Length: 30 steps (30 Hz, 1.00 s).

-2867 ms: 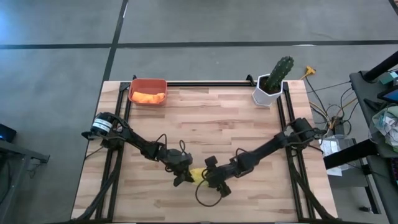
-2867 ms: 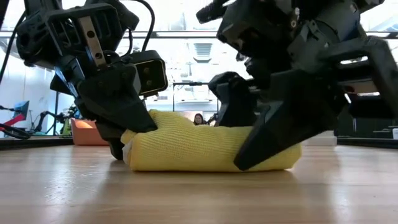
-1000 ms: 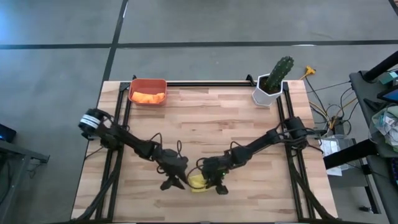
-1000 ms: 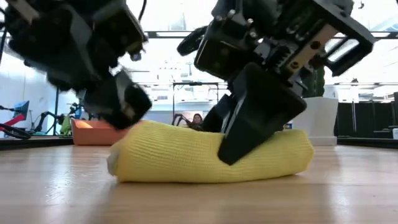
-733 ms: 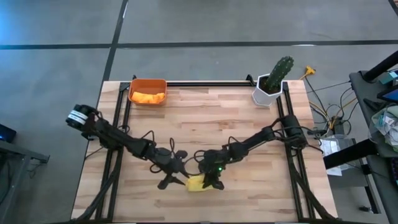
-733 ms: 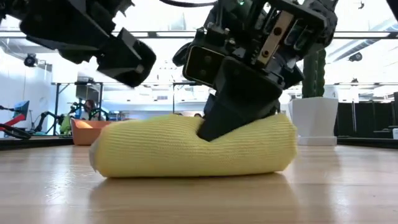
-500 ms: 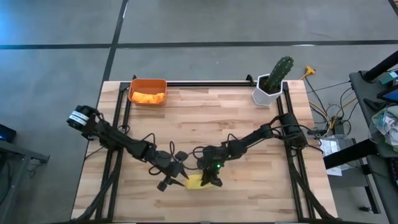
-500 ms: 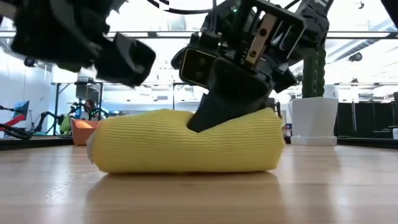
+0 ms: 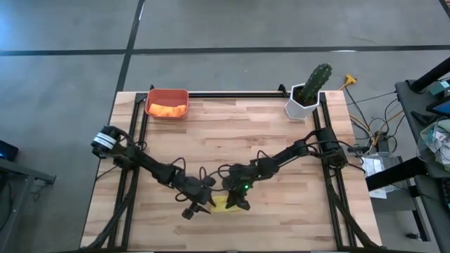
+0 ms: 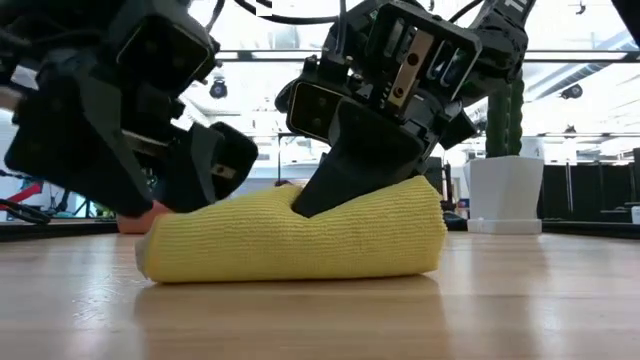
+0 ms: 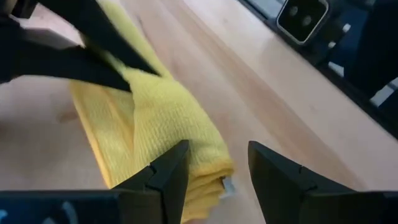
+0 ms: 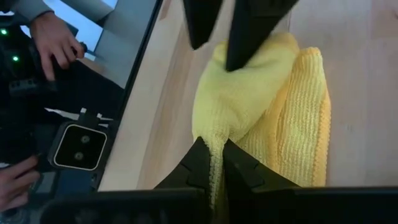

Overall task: Roll microfiber towels into tight, uniform cylinder then place into a basket
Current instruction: Roll the yellow towel

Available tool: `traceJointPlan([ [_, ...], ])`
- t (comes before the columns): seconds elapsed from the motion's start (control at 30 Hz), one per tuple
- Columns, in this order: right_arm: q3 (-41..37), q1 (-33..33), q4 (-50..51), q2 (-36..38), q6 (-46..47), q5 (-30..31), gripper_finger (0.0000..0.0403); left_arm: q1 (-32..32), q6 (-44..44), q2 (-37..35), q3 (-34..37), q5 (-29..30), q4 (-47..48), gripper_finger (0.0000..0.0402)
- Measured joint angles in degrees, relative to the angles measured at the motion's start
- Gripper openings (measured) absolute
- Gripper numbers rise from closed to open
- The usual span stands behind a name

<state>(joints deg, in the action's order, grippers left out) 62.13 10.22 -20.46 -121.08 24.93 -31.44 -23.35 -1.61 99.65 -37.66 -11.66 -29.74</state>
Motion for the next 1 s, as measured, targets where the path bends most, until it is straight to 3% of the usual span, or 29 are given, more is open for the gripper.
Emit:
traceJointPlan([
  [0.17,-0.04,-0.07,0.03,0.0,1.01,0.04,0.0013,-0.01,-1.44,-2.84,-0.43,2.54,-0.28,0.0149],
  [0.3,0.09,-0.09,-0.08,-0.04,1.28,0.19,0.0013,-0.03,4.24,-6.24,-0.19,5.24,0.37,0.0149],
  [0.7,0.3,-0.11,-0.06,-0.04,3.52,-0.11,0.0013,-0.12,25.12,-2.51,0.84,6.23,3.26,0.0149],
  [1.0,1.24,-0.09,0.4,-0.1,4.22,-0.39,0.0013,-0.12,27.97,-2.51,1.2,9.37,6.09,0.0149],
])
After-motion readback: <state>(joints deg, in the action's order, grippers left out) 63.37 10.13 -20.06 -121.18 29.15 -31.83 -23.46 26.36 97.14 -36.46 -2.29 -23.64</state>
